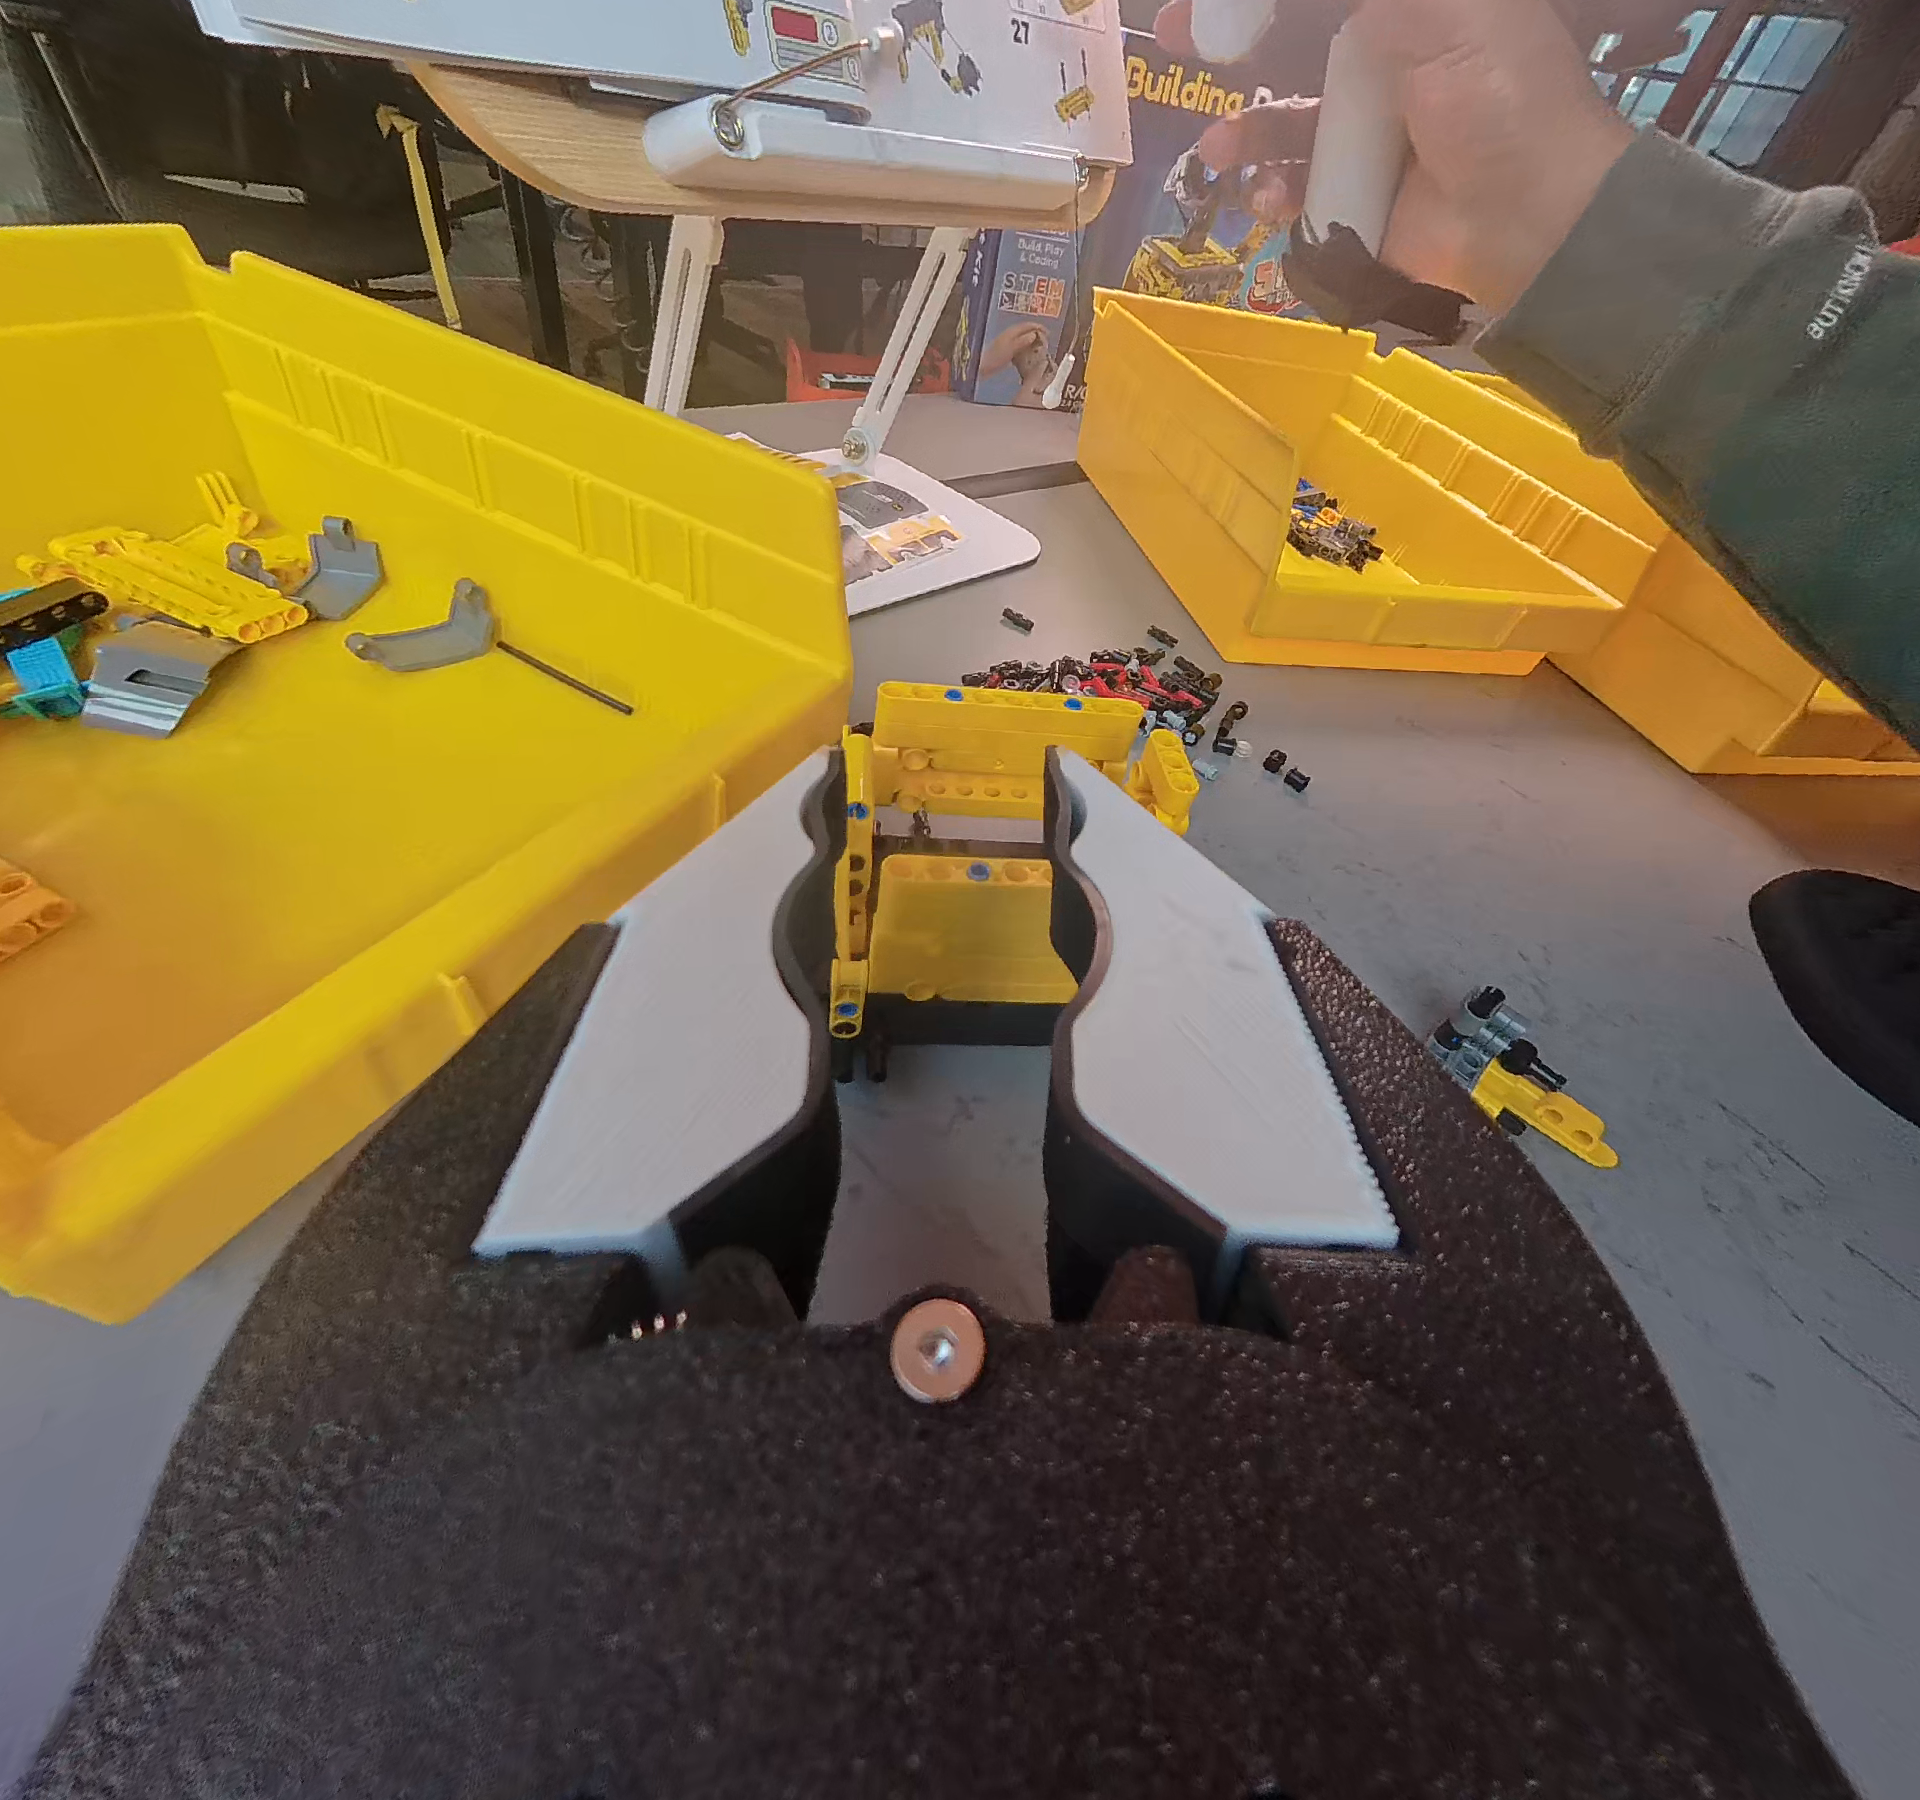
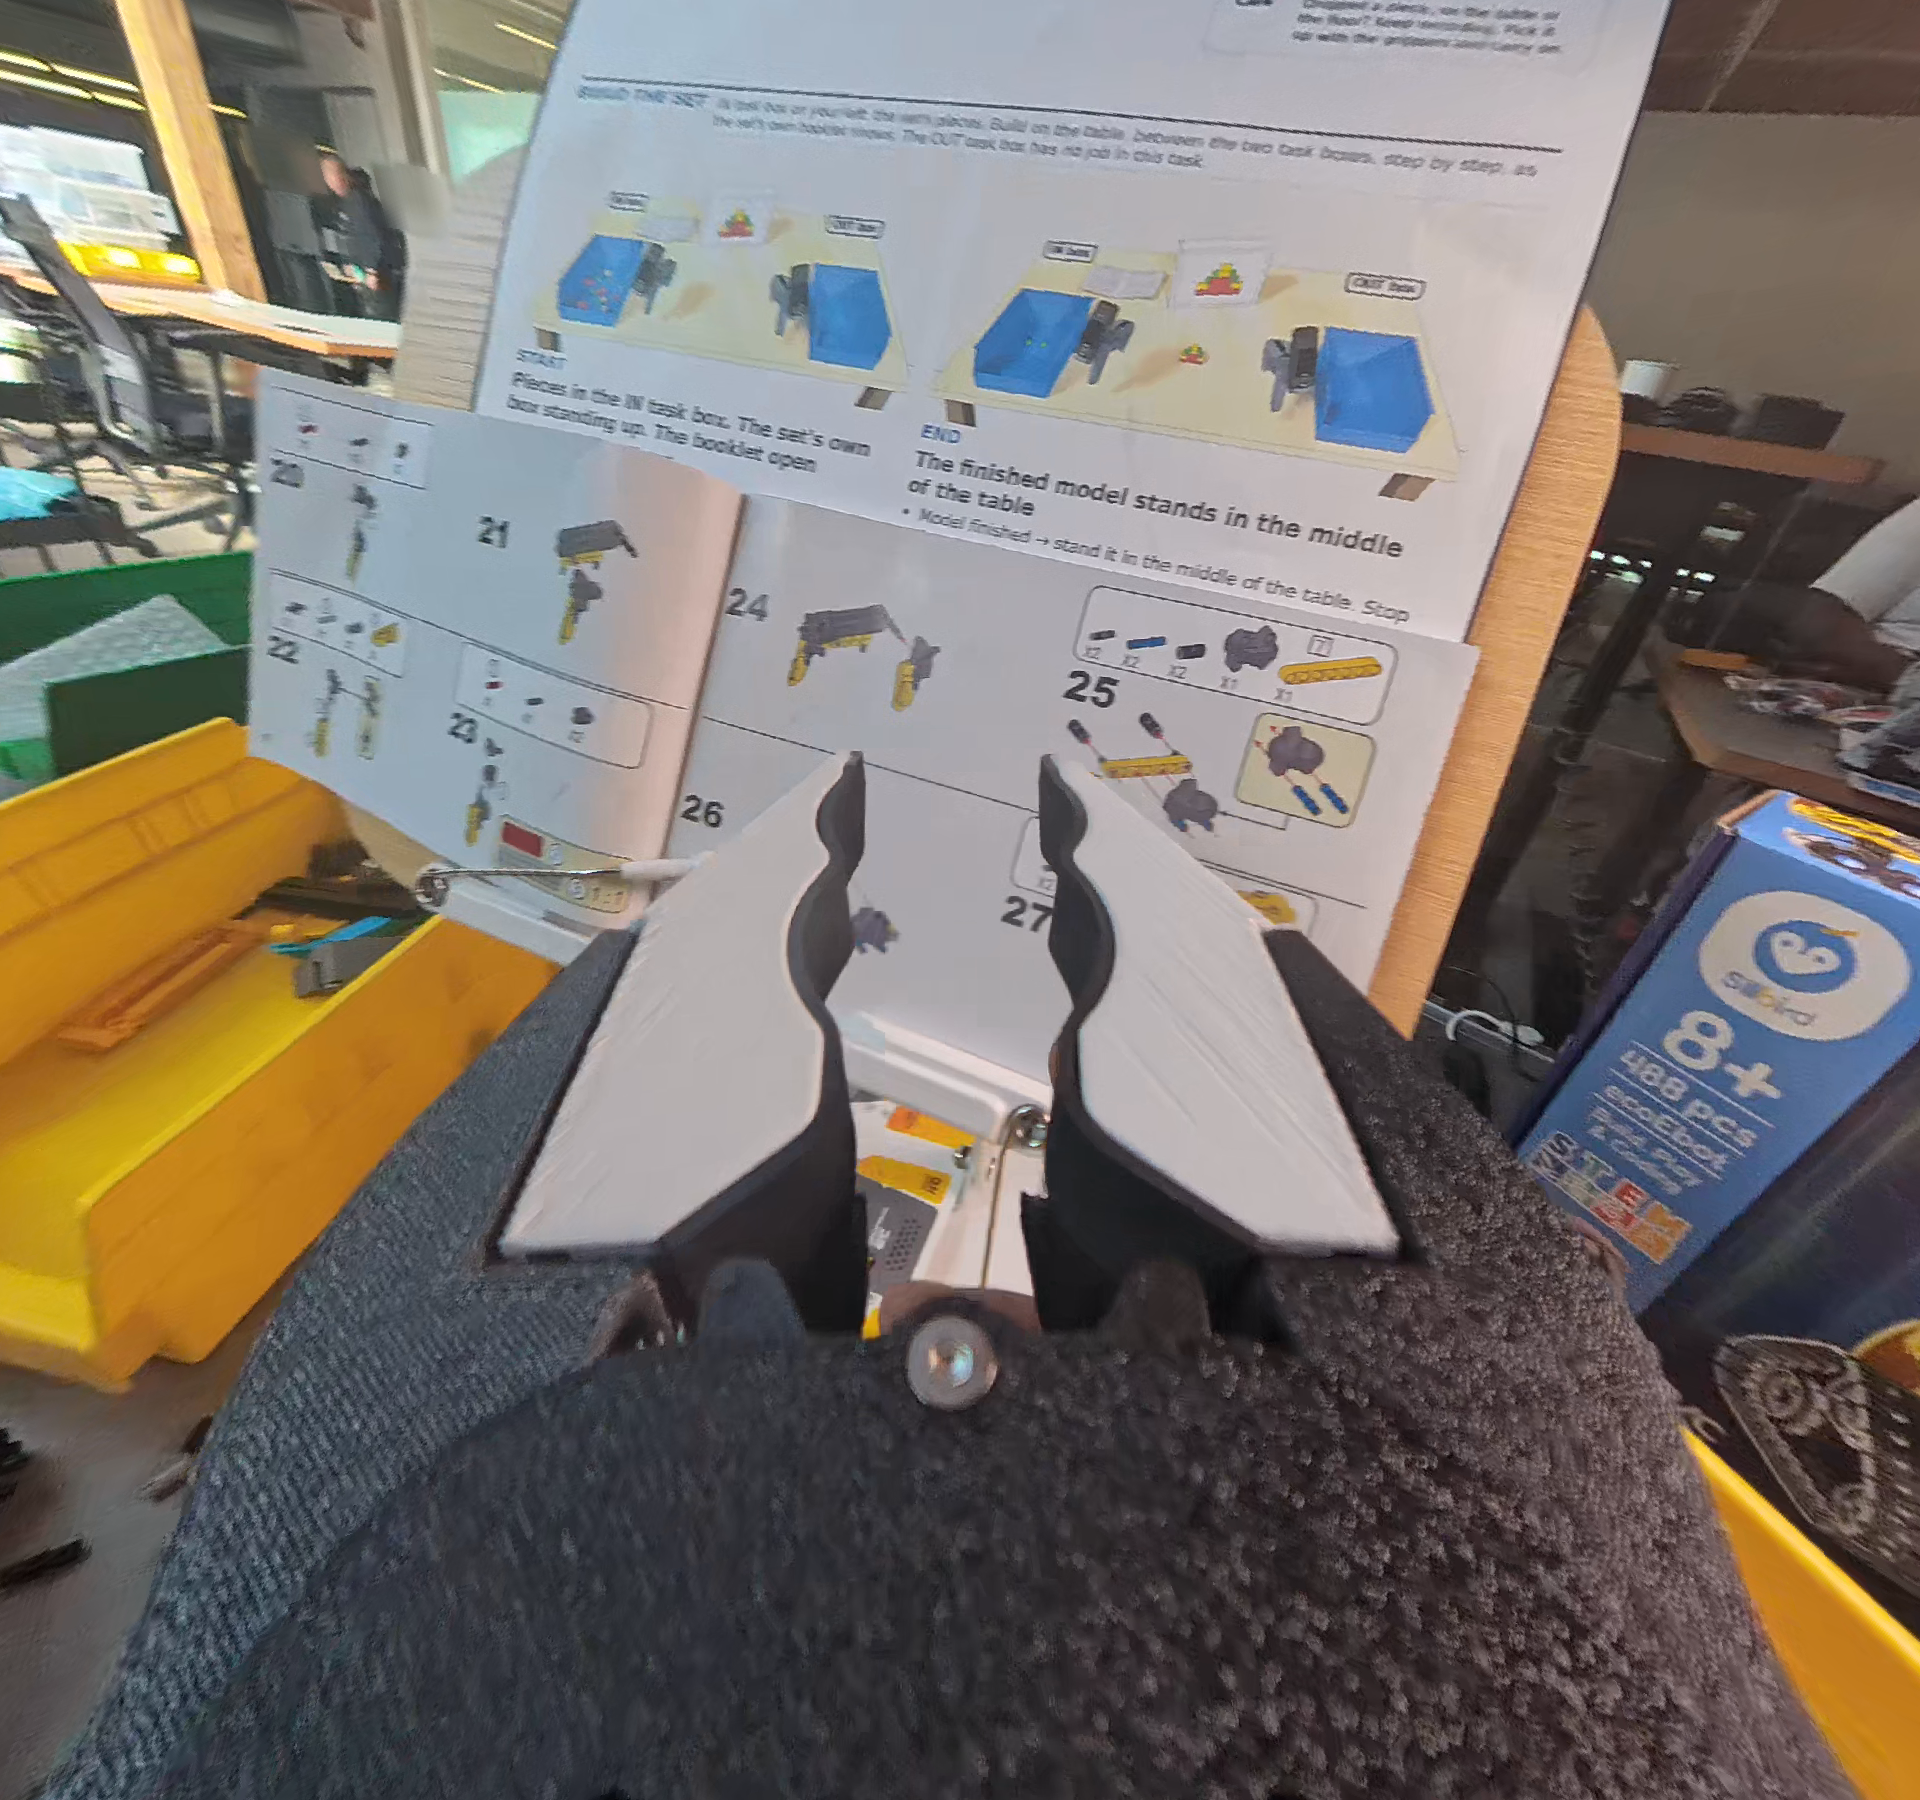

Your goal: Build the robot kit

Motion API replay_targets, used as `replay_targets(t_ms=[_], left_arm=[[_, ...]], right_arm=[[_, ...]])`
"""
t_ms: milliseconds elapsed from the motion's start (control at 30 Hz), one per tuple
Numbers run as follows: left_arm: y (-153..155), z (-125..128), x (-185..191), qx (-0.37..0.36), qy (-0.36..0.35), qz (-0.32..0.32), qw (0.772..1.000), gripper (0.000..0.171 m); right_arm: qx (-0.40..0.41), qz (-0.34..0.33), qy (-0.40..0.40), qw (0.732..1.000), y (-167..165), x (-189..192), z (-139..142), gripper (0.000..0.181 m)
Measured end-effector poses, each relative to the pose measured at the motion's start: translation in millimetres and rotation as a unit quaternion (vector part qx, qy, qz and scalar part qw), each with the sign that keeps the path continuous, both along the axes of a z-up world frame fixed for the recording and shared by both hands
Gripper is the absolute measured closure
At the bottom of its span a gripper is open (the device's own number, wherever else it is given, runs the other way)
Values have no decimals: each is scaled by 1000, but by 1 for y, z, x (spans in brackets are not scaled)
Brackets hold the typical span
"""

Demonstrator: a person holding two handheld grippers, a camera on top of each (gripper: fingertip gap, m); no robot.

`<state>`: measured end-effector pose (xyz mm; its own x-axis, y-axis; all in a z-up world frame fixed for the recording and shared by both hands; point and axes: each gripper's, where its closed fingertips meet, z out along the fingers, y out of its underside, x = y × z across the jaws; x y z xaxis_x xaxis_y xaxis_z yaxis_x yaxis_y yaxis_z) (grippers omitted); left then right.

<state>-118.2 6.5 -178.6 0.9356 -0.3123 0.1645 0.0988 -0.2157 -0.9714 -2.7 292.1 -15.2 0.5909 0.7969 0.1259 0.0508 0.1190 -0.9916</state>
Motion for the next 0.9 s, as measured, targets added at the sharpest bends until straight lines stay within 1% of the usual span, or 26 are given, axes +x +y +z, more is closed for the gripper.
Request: replay_targets(t_ms=[33, 67, 133, 167, 267, 367, 400, 467, 533, 567, 633, 700, 733, 767, 800, 833, 867, 900], left_arm=[[0, 0, 0, 0, 1, 0, 1000, 135], [0, 0, 1, 1, 1, -1, 1000, 135], [0, 0, 1, 1, 2, -2, 1000, 135], [0, 0, 2, 1, 2, -3, 1000, 135], [-1, 1, 3, 3, 5, -6, 1000, 135], [-2, 3, 7, 9, 13, -13, 1000, 133], [-3, 5, 10, 12, 20, -16, 1000, 131], [-7, 9, 19, 27, 46, -31, 998, 128], [-11, 13, 34, 45, 85, -53, 994, 126], [-14, 14, 42, 56, 111, -65, 990, 125], [-21, 14, 61, 86, 190, -90, 974, 123], [-27, 9, 79, 120, 293, -107, 943, 123], [-30, 3, 87, 131, 345, -112, 922, 124], [-30, -3, 91, 140, 395, -110, 901, 133], [-32, -8, 95, 149, 433, -114, 882, 139], [-34, -12, 98, 156, 456, -123, 868, 143], [-37, -13, 101, 162, 464, -129, 861, 145], [-39, -13, 103, 164, 464, -138, 859, 145]], right_arm=[[8, 25, 4, 1000, -13, -4, 1, 148], [16, 43, 10, 999, -25, -6, 2, 152], [13, 81, 14, 997, -52, -11, -1, 174], [13, 107, 22, 994, -68, -13, -1, 181], [-21, 176, 58, 982, -112, -19, -3, 181], [-69, 230, 81, 967, -148, -21, -14, 181], [-85, 236, 78, 965, -157, -22, -23, 181], [-106, 259, 40, 959, -185, -25, -49, 181], [-101, 278, -14, 955, -220, -29, -81, 179], [-97, 285, -51, 952, -238, -30, -99, 174], [-75, 294, -120, 945, -272, -31, -133, 165], [-52, 299, -186, 935, -300, -30, -162, 164], [-46, 300, -209, 930, -312, -30, -172, 168], [-39, 282, -226, 932, -315, -29, -178, 180], [-34, 266, -242, 932, -316, -28, -183, 181], [-33, 262, -253, 931, -318, -26, -186, 181], [-39, 268, -255, 928, -320, -25, -186, 181], [-46, 274, -256, 926, -321, -23, -186, 179]])
